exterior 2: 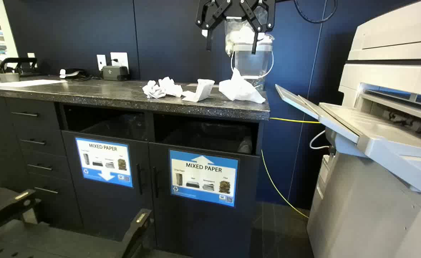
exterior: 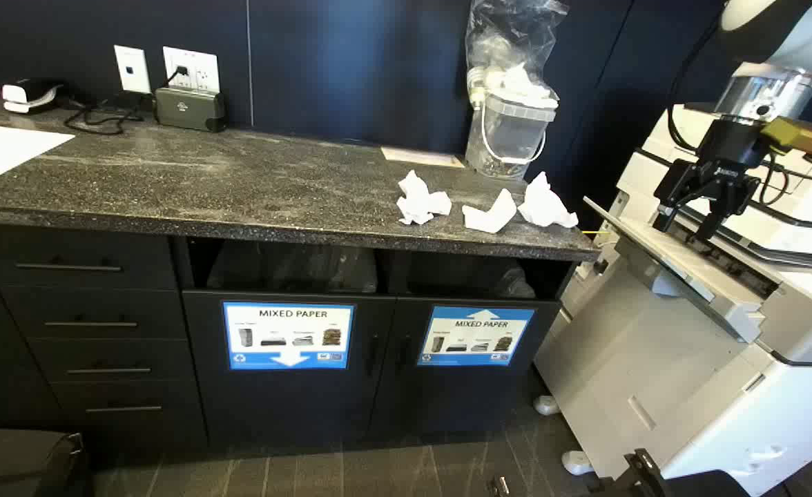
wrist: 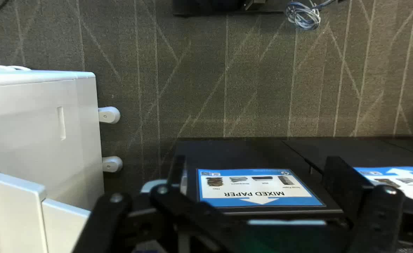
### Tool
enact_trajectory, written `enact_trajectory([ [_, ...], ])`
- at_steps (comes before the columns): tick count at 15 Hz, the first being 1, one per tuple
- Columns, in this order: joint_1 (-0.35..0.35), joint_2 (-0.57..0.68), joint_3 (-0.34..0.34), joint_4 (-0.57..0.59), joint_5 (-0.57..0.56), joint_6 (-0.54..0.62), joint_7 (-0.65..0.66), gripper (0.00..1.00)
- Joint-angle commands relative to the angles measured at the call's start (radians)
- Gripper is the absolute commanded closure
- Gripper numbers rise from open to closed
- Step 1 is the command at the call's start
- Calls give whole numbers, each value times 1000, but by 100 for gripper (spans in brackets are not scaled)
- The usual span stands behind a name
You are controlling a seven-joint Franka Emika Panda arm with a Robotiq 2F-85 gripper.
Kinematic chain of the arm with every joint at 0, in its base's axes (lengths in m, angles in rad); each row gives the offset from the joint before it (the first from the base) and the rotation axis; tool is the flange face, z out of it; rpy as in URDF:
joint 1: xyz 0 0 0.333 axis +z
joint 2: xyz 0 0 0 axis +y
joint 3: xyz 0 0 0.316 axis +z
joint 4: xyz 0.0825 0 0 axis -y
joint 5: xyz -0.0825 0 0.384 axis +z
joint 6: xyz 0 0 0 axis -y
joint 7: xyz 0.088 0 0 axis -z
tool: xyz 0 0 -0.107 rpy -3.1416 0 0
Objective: Put the tissues into the rubbish bin.
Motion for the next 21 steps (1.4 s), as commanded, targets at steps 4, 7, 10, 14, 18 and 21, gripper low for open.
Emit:
enact_trajectory([
  [4,-20,-1,19,9,3,-2,-2,0],
  [7,-20,30,19,50,11,-23,11,0],
  [10,-15,99,24,130,37,-26,7,0],
  [14,-12,223,51,295,97,-32,41,0],
  [18,-12,372,100,477,151,-6,71,0],
  [21,-2,463,137,558,122,77,132,0],
])
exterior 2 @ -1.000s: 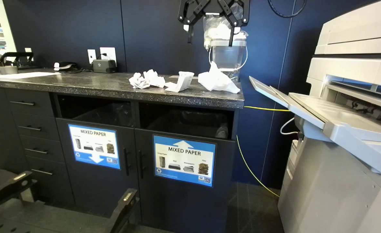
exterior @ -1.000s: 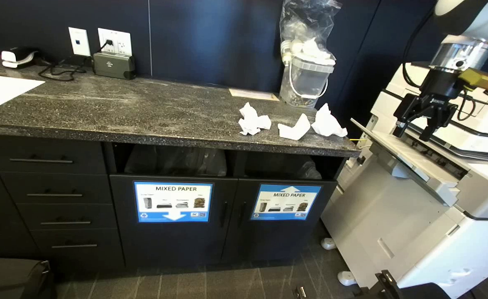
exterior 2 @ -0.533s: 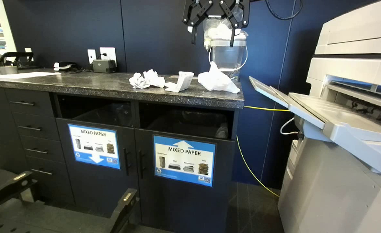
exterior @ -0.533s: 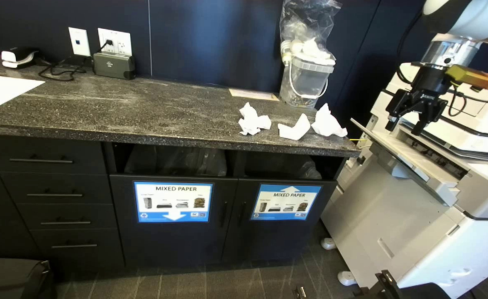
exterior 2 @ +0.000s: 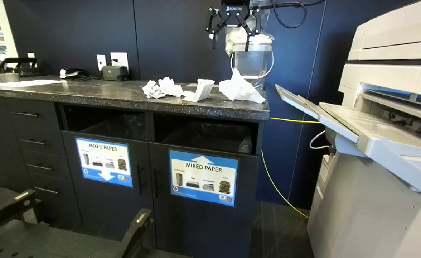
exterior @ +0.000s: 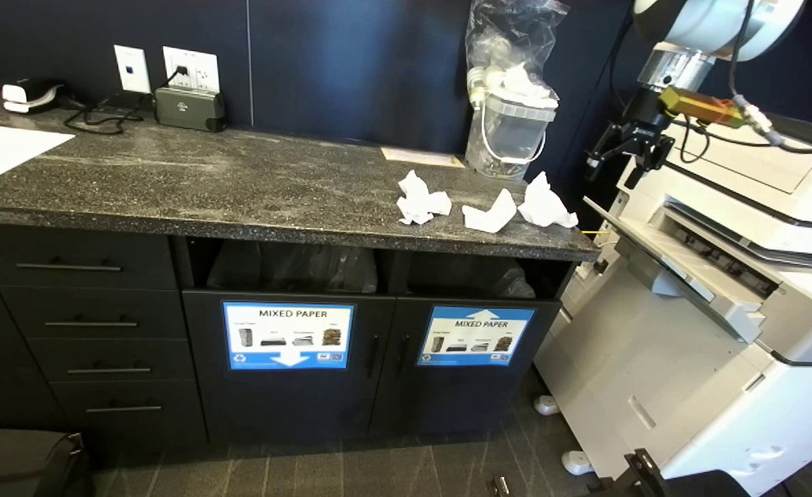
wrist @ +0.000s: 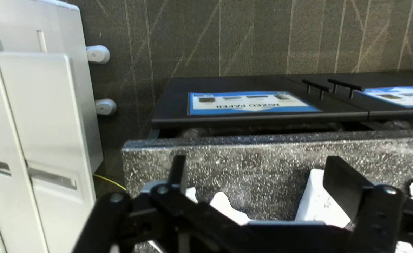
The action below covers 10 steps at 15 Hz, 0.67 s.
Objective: Put the tissues into the rubbish bin.
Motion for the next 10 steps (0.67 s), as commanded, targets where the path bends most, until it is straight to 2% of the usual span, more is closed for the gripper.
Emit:
enact_trajectory([
  [1,-1,134,44,142,-16,83,76,0],
  [3,-5,195,60,183,-16,146,95,0],
  [7,-28,293,88,218,15,353,96,0],
  [10,-51,355,107,250,22,433,81,0],
])
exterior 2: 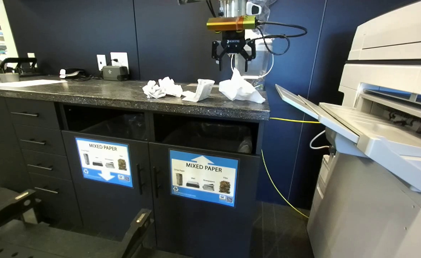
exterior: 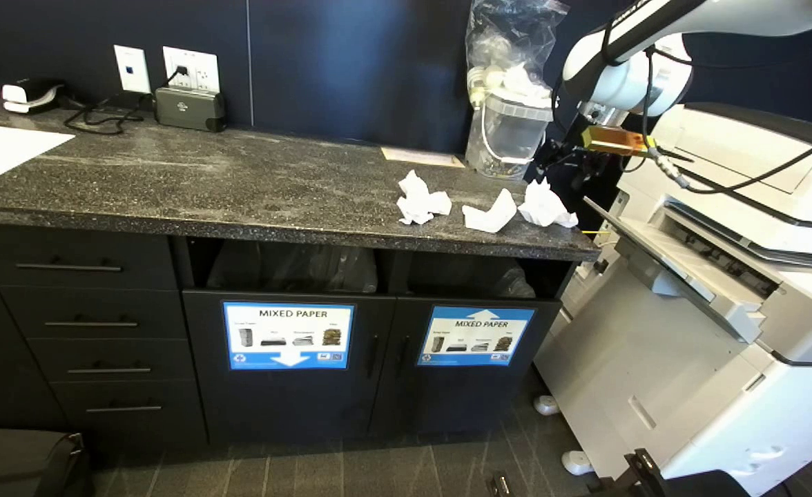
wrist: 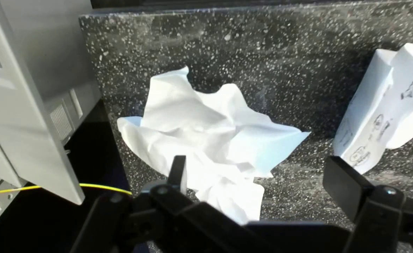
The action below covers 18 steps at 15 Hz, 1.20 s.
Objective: Put the tissues into the rubbish bin.
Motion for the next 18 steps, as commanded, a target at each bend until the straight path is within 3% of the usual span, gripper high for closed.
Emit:
enact_trajectory([
  [1,-44,85,39,85,21,67,-15,0],
  [18,-90,325,92,374,8,-11,-38,0],
])
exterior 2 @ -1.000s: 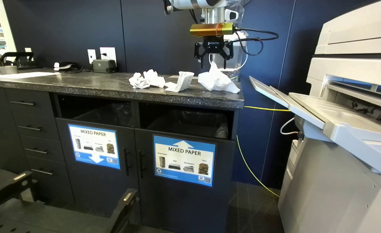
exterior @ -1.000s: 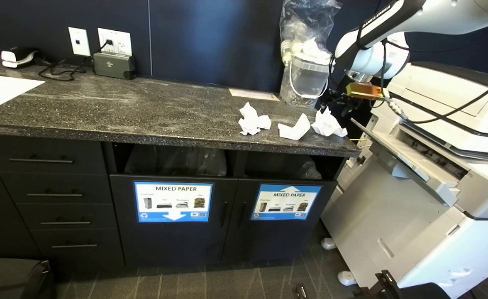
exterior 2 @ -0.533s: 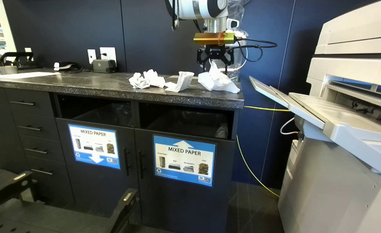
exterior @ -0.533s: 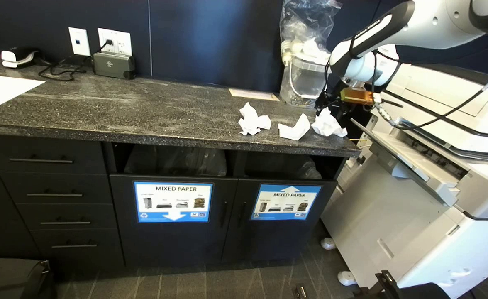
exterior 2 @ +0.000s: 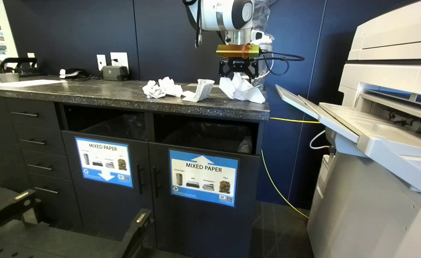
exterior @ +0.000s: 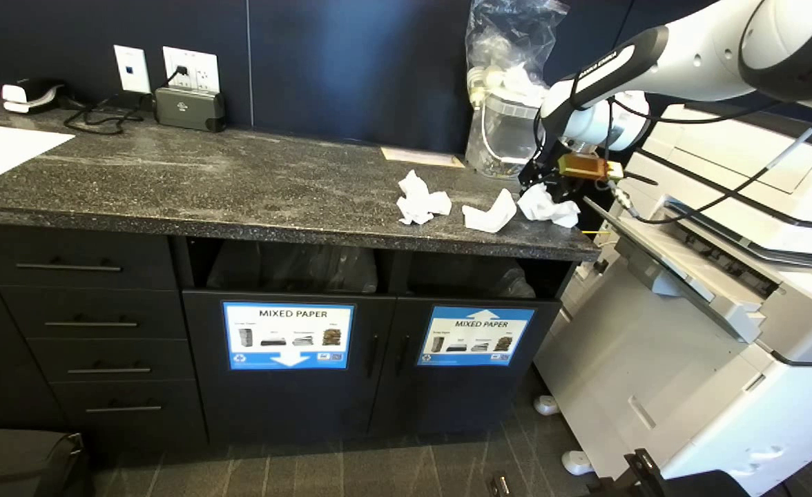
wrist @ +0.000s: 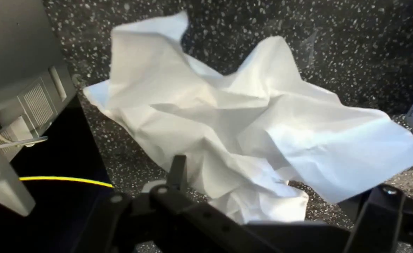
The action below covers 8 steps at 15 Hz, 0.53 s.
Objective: Put the tissues into the rubbish bin.
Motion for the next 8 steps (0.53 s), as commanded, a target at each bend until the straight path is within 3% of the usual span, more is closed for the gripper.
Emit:
enact_trajectory([
  [1,-23,56,25,102,4,-46,-22,0],
  [8,-29,108,28,182,5,-92,-20,0],
])
